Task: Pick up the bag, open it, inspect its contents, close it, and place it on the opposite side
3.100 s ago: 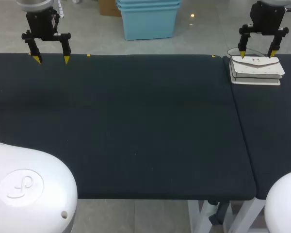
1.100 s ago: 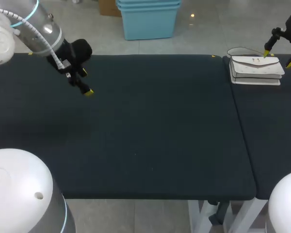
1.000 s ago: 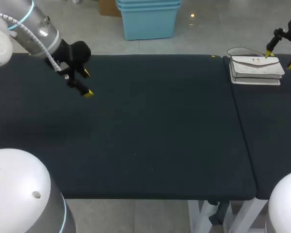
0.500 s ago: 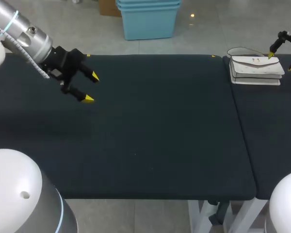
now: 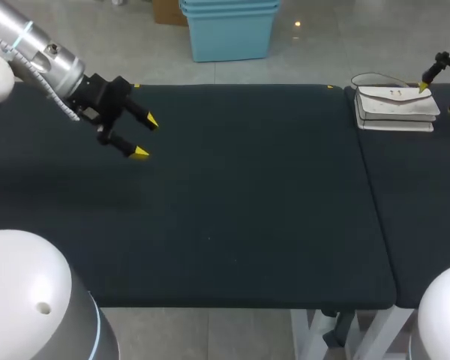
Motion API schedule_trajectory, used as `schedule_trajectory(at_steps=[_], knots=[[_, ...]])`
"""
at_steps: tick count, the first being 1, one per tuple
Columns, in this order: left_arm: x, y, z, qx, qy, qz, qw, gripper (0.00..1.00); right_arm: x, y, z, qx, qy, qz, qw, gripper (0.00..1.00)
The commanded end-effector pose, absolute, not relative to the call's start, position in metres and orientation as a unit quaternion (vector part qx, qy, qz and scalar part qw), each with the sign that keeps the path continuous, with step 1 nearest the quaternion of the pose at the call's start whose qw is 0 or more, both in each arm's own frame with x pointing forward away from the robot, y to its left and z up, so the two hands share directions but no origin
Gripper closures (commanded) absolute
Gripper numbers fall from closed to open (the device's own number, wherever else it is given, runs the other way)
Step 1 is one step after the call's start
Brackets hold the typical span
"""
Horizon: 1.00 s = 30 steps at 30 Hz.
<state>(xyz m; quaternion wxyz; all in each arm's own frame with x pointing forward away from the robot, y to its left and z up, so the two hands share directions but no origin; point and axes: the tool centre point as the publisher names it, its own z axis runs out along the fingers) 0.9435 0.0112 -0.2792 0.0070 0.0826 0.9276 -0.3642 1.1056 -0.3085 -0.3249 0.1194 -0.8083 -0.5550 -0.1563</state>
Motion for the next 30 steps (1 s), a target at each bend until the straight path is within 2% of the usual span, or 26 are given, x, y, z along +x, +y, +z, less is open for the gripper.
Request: schedule_trajectory(at_steps=[1, 8, 16, 20, 23, 30], knots=[[0.945, 0.011, -0.280, 0.083, 0.927, -0.365, 0.006, 0.00, 1.119, -0.320, -0.336, -0.803, -0.557, -0.150, 0.145, 0.00], [0.945, 0.011, -0.280, 0.083, 0.927, -0.365, 0.006, 0.00, 1.134, -0.330, -0.348, -0.799, -0.559, -0.156, 0.156, 0.00], [0.945, 0.011, -0.280, 0.083, 0.927, -0.365, 0.006, 0.00, 1.146, -0.332, -0.362, -0.791, -0.554, -0.167, 0.196, 0.00], [0.945, 0.011, -0.280, 0.083, 0.927, -0.365, 0.006, 0.00, 1.147, -0.332, -0.369, -0.786, -0.554, -0.168, 0.216, 0.19], [0.945, 0.011, -0.280, 0.083, 0.927, -0.365, 0.006, 0.00, 1.146, -0.328, -0.371, -0.782, -0.557, -0.166, 0.223, 0.52], [0.945, 0.011, -0.280, 0.083, 0.927, -0.365, 0.006, 0.00, 1.142, -0.321, -0.376, -0.775, -0.565, -0.159, 0.237, 0.55]])
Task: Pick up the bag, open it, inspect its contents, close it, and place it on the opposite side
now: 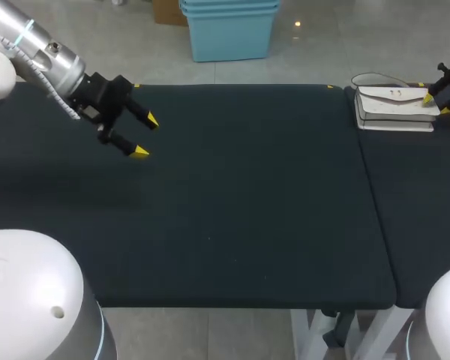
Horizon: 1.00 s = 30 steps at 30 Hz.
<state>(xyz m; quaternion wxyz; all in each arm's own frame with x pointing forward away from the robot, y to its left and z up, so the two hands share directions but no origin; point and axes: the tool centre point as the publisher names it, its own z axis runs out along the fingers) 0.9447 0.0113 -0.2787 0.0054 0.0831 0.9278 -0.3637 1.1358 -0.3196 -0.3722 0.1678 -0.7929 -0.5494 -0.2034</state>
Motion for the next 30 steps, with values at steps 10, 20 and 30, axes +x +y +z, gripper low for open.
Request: schedule_trajectory(at_steps=[10, 20, 30], knots=[[0.945, 0.011, -0.280, 0.083, 0.927, -0.365, 0.006, 0.00, 1.139, -0.307, -0.375, -0.760, -0.575, -0.170, 0.251, 1.00], [0.945, 0.011, -0.280, 0.083, 0.927, -0.365, 0.006, 0.00, 1.119, -0.272, -0.362, -0.736, -0.587, -0.217, 0.257, 1.00], [0.945, 0.011, -0.280, 0.083, 0.927, -0.365, 0.006, 0.00, 1.079, -0.210, -0.353, -0.702, -0.609, -0.250, 0.273, 1.00]])
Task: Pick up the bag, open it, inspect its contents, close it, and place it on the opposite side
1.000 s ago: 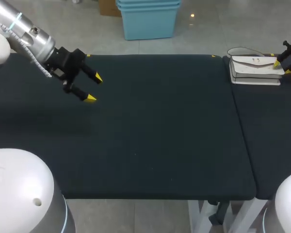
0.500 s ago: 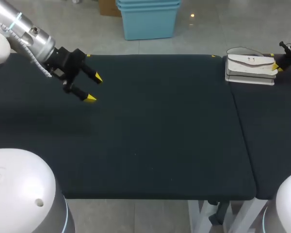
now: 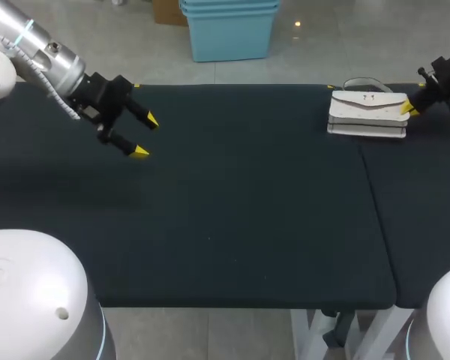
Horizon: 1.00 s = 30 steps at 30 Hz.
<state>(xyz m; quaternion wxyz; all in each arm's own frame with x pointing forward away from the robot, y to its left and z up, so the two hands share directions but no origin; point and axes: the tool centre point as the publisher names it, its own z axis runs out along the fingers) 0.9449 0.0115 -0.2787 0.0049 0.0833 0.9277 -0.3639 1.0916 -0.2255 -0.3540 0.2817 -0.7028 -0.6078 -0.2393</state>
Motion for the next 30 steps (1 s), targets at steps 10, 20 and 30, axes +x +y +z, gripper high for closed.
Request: schedule_trajectory(at_steps=[10, 20, 30], knots=[[0.945, 0.011, -0.280, 0.083, 0.927, -0.365, 0.006, 0.00, 1.040, -0.151, -0.351, -0.682, -0.624, -0.266, 0.274, 1.00], [0.945, 0.011, -0.280, 0.083, 0.927, -0.365, 0.006, 0.00, 1.030, -0.136, -0.350, -0.678, -0.625, -0.271, 0.274, 1.00], [0.945, 0.011, -0.280, 0.083, 0.927, -0.365, 0.006, 0.00, 1.030, -0.136, -0.350, -0.678, -0.625, -0.271, 0.274, 1.00]])
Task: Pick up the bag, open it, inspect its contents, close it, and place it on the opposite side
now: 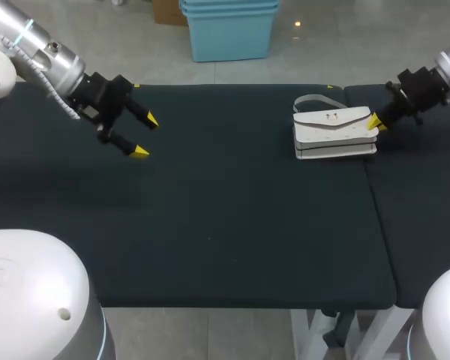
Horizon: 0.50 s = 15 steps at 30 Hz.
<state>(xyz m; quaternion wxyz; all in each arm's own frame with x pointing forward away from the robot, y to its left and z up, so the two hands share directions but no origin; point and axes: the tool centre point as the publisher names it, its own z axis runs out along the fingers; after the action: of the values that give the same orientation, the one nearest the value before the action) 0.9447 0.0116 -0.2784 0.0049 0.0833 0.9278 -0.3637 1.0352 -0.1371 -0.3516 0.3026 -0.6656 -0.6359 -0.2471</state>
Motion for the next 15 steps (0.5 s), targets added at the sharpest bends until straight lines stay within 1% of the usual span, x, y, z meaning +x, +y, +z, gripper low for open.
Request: schedule_trajectory(at_steps=[1, 9, 15], knots=[[0.945, 0.011, -0.280, 0.083, 0.927, -0.365, 0.006, 0.00, 1.023, -0.129, -0.351, -0.682, -0.622, -0.276, 0.268, 1.00], [0.945, 0.011, -0.280, 0.083, 0.927, -0.365, 0.006, 0.00, 0.970, -0.063, -0.358, -0.660, -0.613, -0.326, 0.287, 1.00], [0.945, 0.011, -0.280, 0.083, 0.927, -0.365, 0.006, 0.00, 0.944, -0.026, -0.366, -0.666, -0.605, -0.337, 0.277, 1.00]])
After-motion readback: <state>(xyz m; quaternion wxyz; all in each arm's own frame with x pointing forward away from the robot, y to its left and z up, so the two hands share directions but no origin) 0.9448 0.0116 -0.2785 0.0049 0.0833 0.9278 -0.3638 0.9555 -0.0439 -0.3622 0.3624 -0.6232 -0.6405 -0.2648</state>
